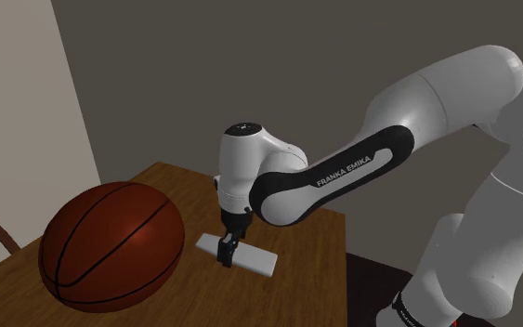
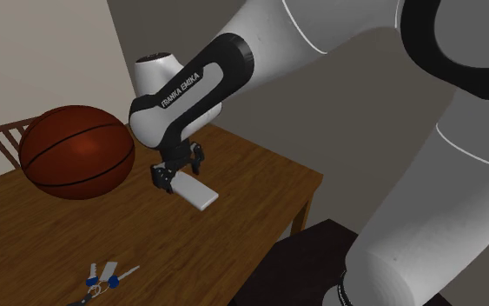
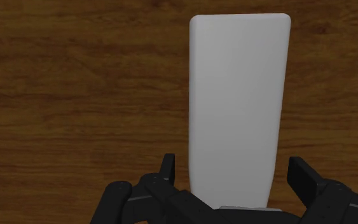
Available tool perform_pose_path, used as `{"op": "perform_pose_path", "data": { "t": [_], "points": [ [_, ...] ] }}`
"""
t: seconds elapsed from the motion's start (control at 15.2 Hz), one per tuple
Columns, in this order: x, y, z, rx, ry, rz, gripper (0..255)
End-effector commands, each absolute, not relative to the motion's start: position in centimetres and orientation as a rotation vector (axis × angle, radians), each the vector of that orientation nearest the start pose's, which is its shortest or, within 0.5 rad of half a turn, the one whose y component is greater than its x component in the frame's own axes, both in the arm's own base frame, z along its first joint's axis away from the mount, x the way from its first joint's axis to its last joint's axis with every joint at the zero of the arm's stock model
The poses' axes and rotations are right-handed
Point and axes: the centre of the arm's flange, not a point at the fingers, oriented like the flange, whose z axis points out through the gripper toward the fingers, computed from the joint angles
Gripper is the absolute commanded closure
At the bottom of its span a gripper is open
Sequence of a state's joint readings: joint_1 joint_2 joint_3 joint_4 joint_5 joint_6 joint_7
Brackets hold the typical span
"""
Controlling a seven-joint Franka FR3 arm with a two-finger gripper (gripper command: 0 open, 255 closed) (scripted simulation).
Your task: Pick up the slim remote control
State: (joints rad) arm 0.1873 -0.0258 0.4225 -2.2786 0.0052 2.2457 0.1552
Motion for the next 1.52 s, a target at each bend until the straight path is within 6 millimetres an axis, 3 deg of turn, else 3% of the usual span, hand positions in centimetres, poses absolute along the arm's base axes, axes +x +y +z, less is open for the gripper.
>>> {"op": "perform_pose_path", "data": {
  "t": [0.0, 0.59, 1.45],
  "points": [
    [42.0, 29.4, 36.2, -3.071, -0.705, 0.009, 255],
    [41.9, 29.4, 36.2, -3.071, -0.705, 0.009, 255],
    [41.9, 29.4, 43.1, -3.071, -0.705, 0.009, 255]
  ]
}}
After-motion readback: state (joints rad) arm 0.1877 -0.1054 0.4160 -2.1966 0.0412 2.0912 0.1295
